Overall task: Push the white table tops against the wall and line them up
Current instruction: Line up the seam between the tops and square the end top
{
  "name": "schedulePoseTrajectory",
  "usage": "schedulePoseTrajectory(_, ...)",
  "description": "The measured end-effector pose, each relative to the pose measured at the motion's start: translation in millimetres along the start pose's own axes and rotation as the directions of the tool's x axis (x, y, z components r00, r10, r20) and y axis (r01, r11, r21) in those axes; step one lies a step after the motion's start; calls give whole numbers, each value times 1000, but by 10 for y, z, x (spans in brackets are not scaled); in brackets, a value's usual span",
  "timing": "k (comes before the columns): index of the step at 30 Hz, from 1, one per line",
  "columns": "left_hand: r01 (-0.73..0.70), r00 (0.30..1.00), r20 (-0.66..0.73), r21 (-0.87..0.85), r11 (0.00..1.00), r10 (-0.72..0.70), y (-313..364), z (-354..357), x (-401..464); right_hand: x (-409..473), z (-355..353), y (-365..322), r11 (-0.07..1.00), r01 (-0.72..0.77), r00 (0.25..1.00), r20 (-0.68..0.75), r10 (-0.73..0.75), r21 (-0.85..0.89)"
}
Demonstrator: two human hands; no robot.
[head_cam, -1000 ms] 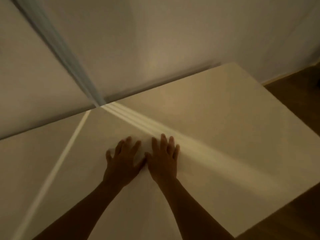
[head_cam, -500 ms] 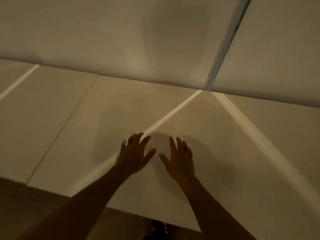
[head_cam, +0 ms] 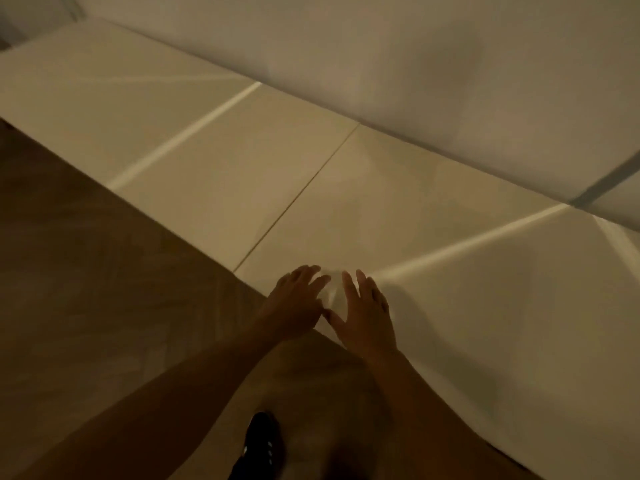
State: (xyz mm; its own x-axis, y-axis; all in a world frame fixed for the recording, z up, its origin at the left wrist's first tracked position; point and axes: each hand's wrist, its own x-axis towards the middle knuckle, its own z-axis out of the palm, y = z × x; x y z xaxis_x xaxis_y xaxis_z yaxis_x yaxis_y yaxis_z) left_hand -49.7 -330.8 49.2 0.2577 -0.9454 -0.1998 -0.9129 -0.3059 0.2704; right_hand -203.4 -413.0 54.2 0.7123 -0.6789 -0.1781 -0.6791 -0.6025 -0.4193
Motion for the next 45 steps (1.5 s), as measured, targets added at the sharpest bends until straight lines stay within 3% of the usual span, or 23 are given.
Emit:
schedulePoseTrajectory(6, -121, 989, 88, 45, 992, 117, -750, 110, -111, 352, 484, -580, 993, 99, 993, 63, -95, -66)
schedulePoseTrajectory(12, -167, 985, 9, 237, 957, 170, -1402, 228, -14, 691, 844, -915, 972, 160, 986, 72, -150, -173)
schedulePoseTrajectory(19, -221, 943, -221, 137, 966, 247, -1348, 478, 226, 930, 1013, -845, 955, 114, 992, -14, -122, -275)
schedulePoseTrajectory(24, -324, 908, -243, 109, 940, 341, -1586, 459, 321, 960, 1082, -811, 946, 119, 989, -51, -140, -301)
schedulePoseTrajectory(30, -338, 879, -305, 140, 931, 366, -1596, 490, 391, 1038, 1078, -801, 948, 123, 986, -74, -151, -293)
schedulePoseTrajectory(35, -250, 904, -320, 146, 957, 284, -1512, 512, 331, 1030, 1068, -816, 948, 127, 988, -50, -147, -293)
schedulePoseTrajectory(40, -208, 956, -198, 67, 976, 218, -1436, 475, 289, 1016, 1012, -793, 956, 154, 988, 22, -154, -248)
schedulePoseTrajectory(45, -164, 985, -91, -243, 956, 146, -1371, 269, 213, 1080, 881, -737, 987, 159, 987, 34, -159, -8)
